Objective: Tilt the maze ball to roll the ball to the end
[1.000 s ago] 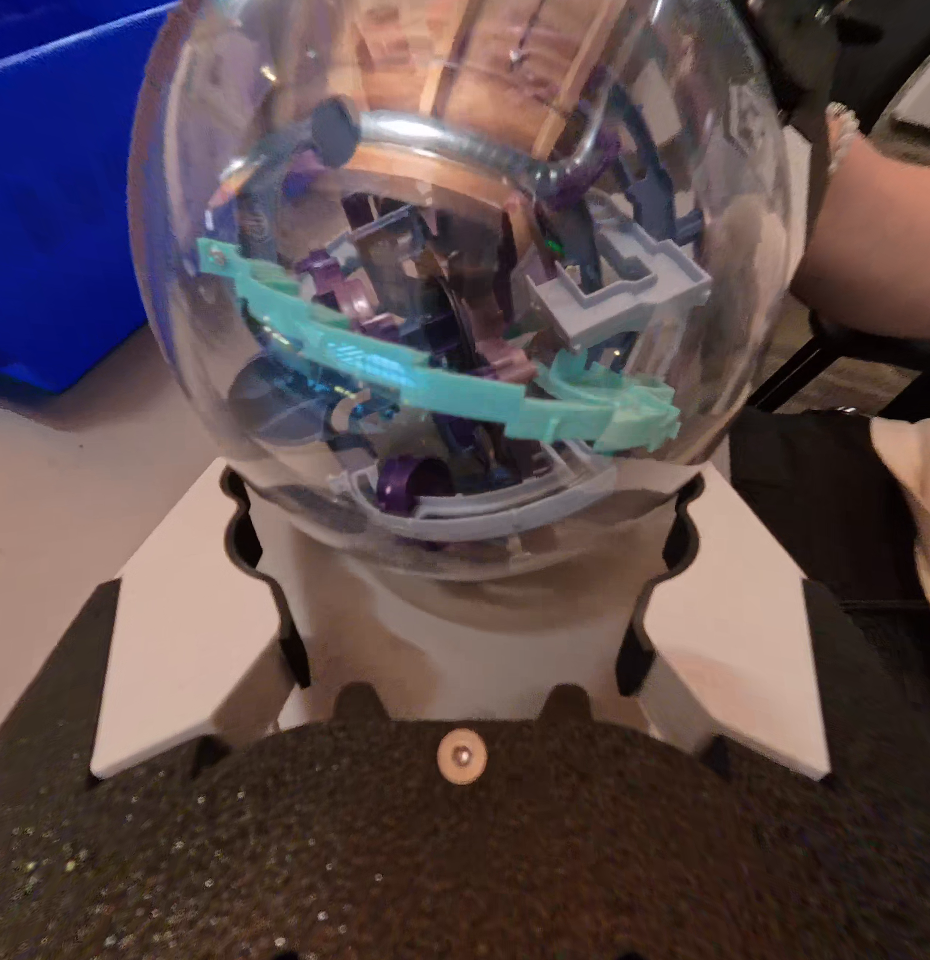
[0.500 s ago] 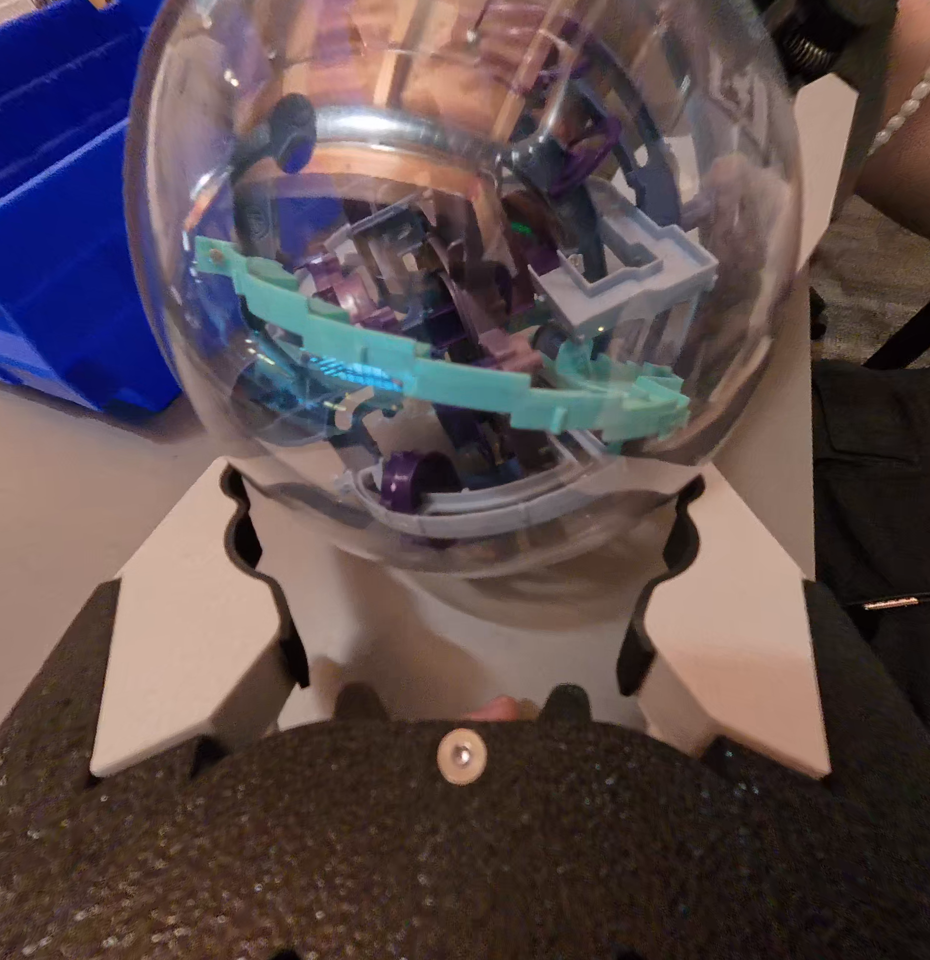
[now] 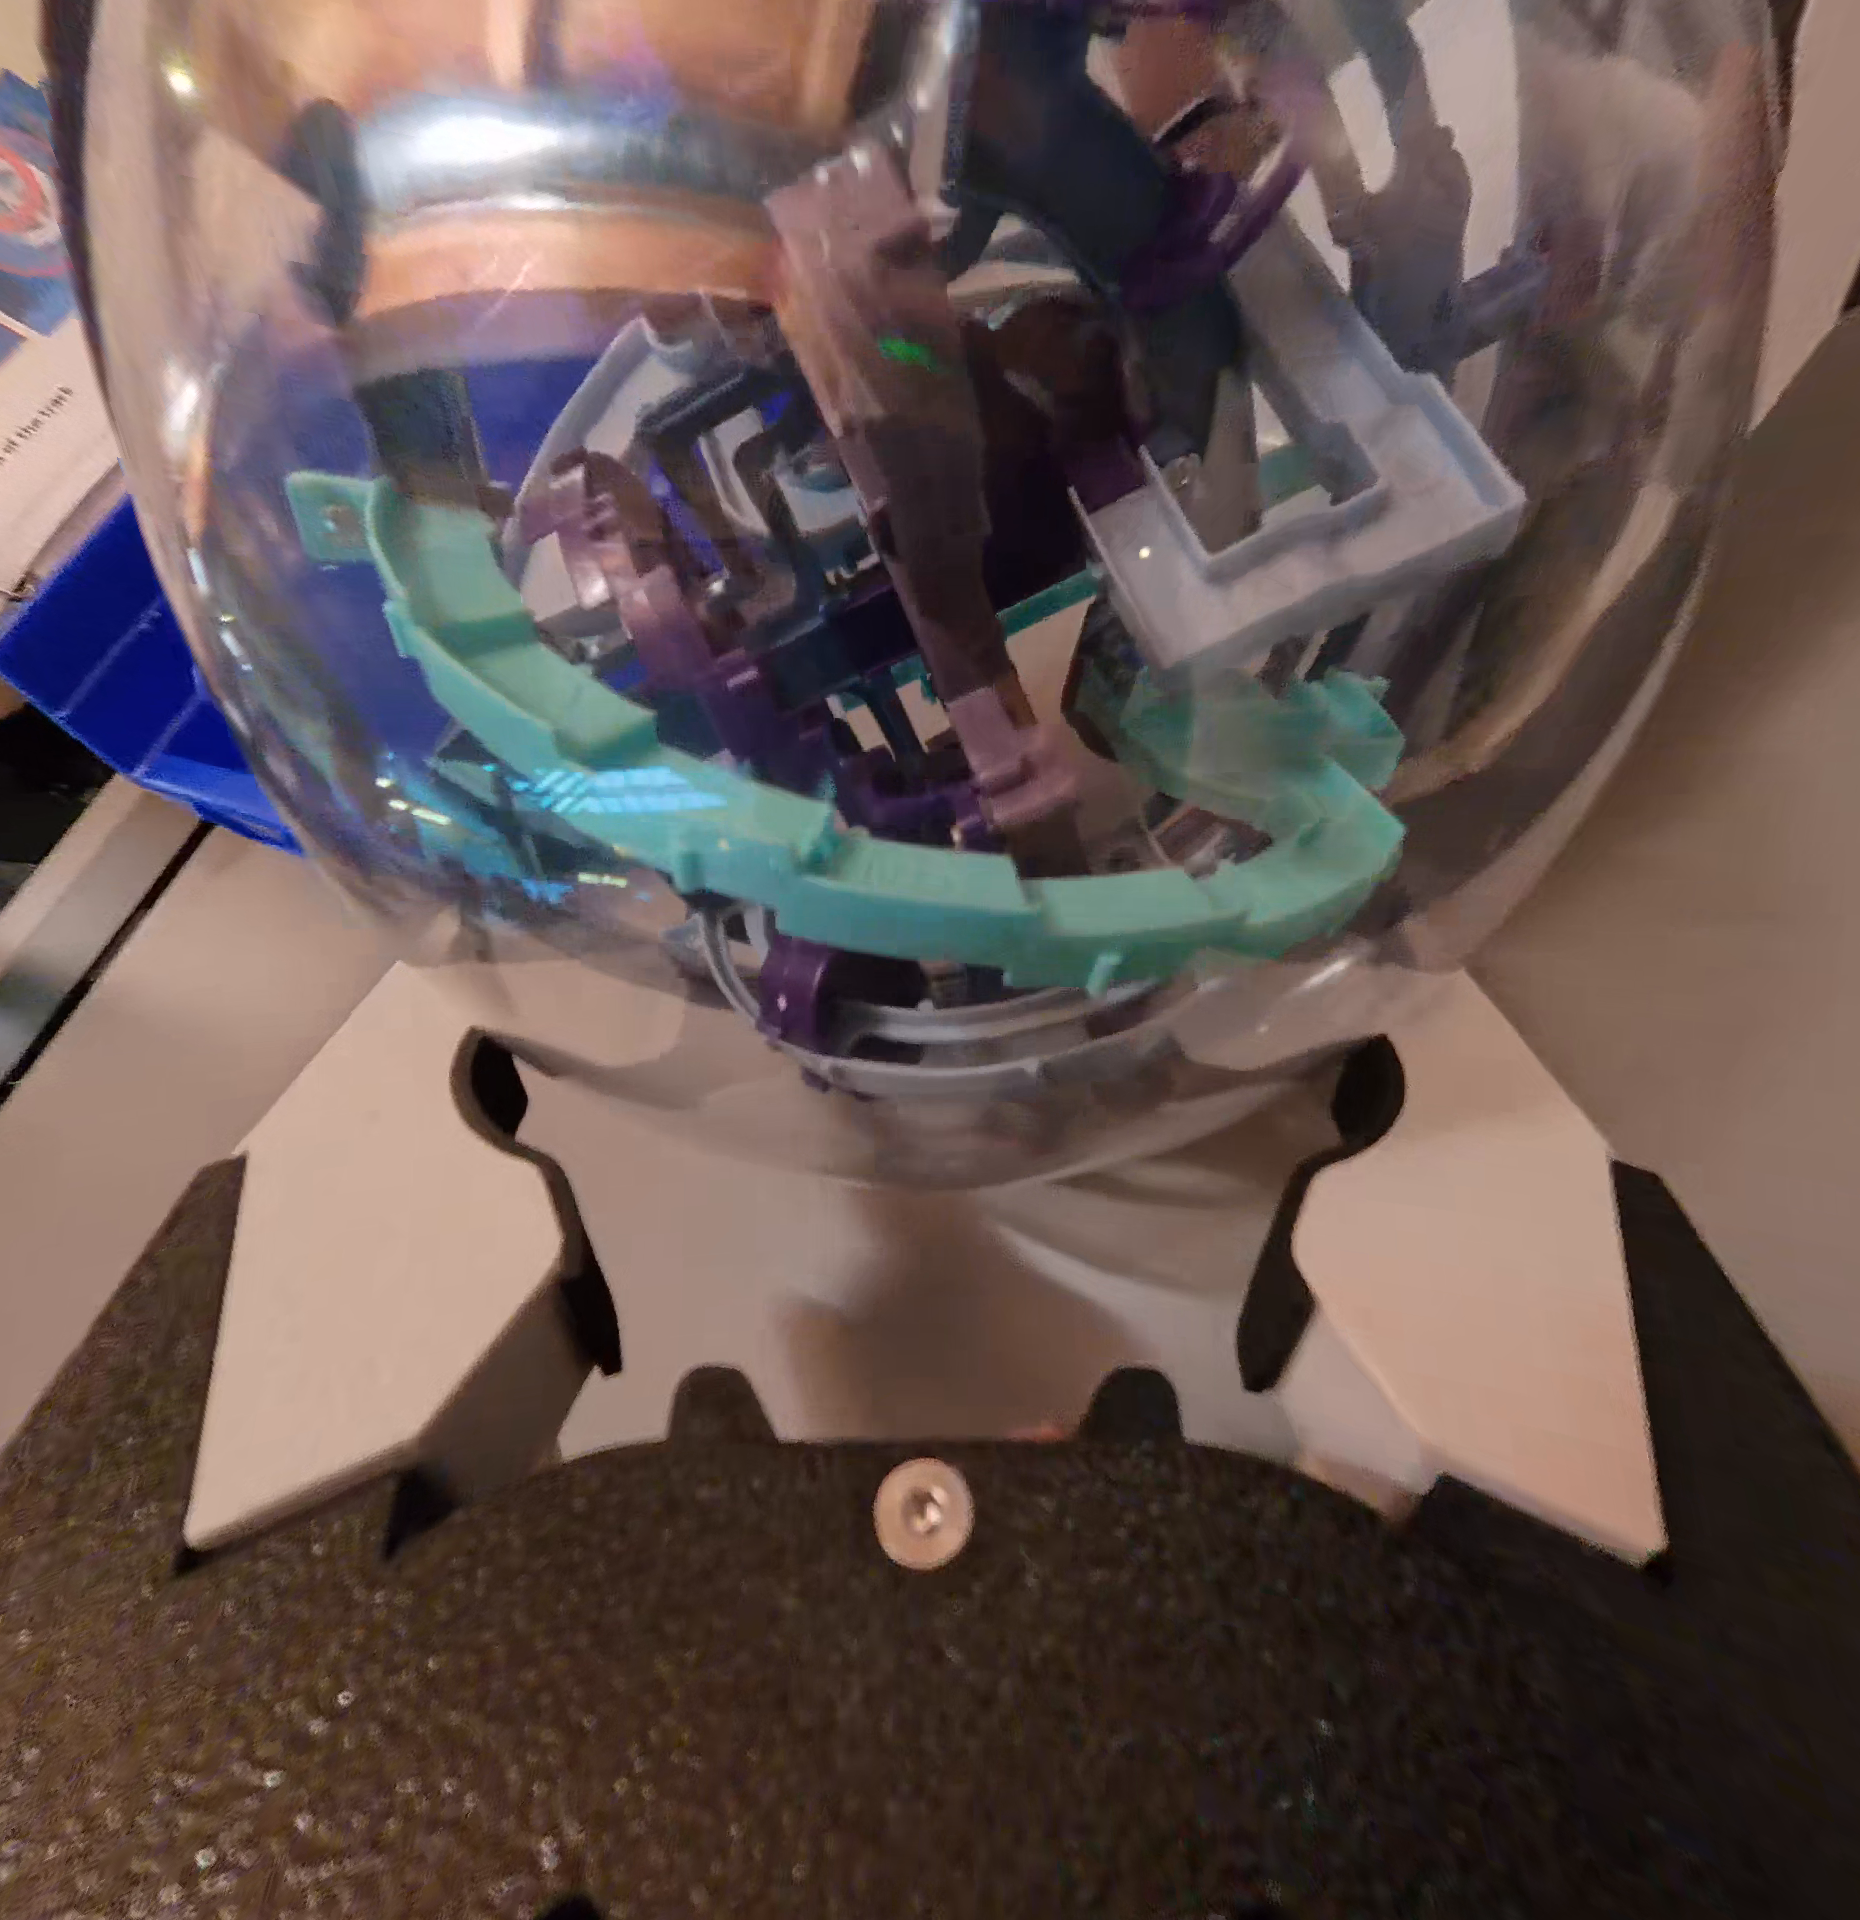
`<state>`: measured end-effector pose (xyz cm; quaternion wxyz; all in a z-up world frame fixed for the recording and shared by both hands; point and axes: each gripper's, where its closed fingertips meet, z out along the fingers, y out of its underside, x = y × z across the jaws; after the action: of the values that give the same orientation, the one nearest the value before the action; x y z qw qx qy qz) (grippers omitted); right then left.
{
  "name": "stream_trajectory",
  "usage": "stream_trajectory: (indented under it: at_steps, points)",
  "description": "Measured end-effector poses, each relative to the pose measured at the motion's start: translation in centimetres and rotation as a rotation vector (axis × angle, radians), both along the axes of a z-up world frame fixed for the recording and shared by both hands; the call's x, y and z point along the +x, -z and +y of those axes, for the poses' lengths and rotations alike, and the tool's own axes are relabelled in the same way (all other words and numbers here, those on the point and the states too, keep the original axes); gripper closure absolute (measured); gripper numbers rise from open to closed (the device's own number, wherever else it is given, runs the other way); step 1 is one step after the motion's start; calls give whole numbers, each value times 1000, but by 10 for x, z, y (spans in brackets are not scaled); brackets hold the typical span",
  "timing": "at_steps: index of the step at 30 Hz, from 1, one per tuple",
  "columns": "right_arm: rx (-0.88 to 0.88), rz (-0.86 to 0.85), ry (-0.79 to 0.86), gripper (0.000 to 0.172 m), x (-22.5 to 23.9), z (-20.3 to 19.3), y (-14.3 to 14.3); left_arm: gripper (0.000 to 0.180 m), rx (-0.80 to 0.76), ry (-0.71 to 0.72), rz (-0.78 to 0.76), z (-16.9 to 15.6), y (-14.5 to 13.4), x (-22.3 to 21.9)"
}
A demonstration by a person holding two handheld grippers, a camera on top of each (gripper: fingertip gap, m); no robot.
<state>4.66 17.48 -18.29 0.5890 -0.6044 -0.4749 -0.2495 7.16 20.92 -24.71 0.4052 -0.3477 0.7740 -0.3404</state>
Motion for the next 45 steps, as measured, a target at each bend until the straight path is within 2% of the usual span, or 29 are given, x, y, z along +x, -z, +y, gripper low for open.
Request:
stream_trajectory:
  at_steps: [3, 13, 20, 23, 28, 33, 36, 38, 40, 45]
  points:
    - [17, -87, 6, 26, -1, 0, 1, 28, 69, -29, -28, 6, 1, 3]
    - [15, -89, 26, 26, 2, 1, 2, 28, 70, -41, -34, 7, 1, 4]
    - [31, -152, 31, 26, 2, 1, 3, 29, 71, -43, -39, 8, 0, 3]
    - [26, -148, 26, 27, 3, 0, 3, 31, 7, 4, -39, 3, -4, -2]
    - [12, -171, 11, 30, 0, -4, 2, 35, -236, 112, -101, -7, -32, -17]
    - [7, -261, 7, 31, -9, -3, 3, 37, -215, 154, -168, -9, -39, -24]
    - [10, -301, -6, 33, -18, -2, 4, 36, -308, 188, -202, -14, -53, -27]
    - [10, -321, -10, 34, -22, -1, 4, 36, -311, 193, -220, -13, -56, -28]
    - [11, -297, -23, 35, -25, -1, 4, 31, -296, 179, -234, -11, -58, -28]
    - [15, -207, -33, 39, -24, -2, -1, 35, -390, 178, -251, -17, -65, -24]
